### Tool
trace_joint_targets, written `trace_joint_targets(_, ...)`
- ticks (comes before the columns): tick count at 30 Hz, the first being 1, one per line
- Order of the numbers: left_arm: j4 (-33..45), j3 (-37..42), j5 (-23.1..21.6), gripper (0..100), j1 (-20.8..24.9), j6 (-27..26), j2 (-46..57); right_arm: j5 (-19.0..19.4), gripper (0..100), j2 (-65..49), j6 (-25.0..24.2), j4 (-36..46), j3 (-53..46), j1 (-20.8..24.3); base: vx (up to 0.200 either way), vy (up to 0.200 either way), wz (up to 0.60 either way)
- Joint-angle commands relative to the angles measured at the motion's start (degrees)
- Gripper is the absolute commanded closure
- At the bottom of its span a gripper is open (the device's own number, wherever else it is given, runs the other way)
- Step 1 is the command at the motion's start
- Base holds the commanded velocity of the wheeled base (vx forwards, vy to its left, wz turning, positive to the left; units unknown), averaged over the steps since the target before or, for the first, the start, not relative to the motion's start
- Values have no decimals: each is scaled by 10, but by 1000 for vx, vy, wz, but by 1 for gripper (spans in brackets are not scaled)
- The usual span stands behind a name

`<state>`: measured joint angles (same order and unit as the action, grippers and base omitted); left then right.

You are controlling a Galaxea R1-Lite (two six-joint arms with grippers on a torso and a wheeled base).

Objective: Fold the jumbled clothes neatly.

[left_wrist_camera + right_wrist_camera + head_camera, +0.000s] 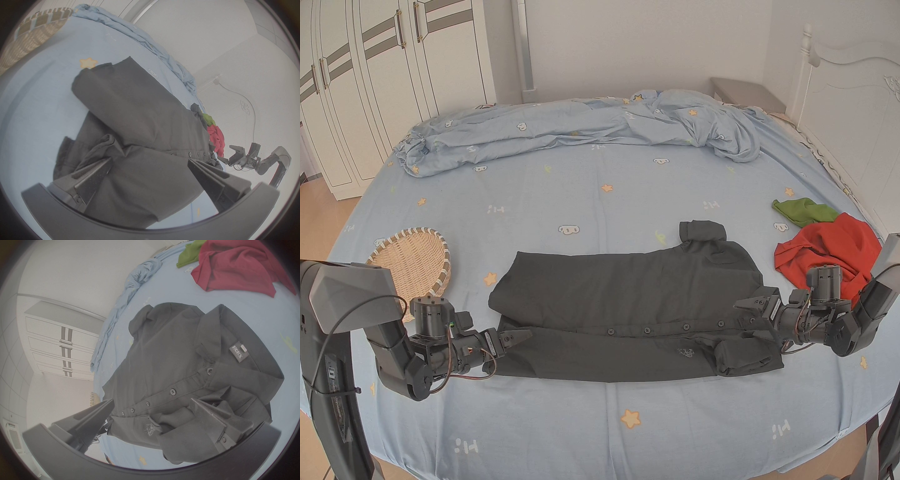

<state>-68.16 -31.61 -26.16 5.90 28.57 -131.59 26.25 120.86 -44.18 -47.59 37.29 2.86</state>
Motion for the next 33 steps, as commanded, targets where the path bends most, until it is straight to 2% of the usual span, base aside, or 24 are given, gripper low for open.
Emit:
trace_joint_targets(1,-37,36,-3,0,-20,2,24,6,0,-58,2,0,-34,-16,0,0,0)
trace_joint_targets(4,-52,52,-4,0,-23,3,41,6,0,-116,2,10,-53,-2,0,0,0)
trace_joint_targets(9,-54,66,-5,0,-15,4,63,6,0,-174,-2,82,-69,72,0,0,0)
trace_joint_targets(13,-54,65,-5,0,-7,5,67,-1,0,-161,-6,110,-62,130,0,0,0)
trace_joint_targets(16,-55,66,-5,0,-4,6,66,-8,0,-140,-7,110,-67,154,0,0,0)
trace_joint_targets(26,-56,63,-5,0,3,15,65,-15,0,-145,-3,114,-118,159,0,0,0)
trace_joint_targets(33,-55,63,-5,0,5,15,65,-15,0,-118,1,136,-107,160,0,0,0)
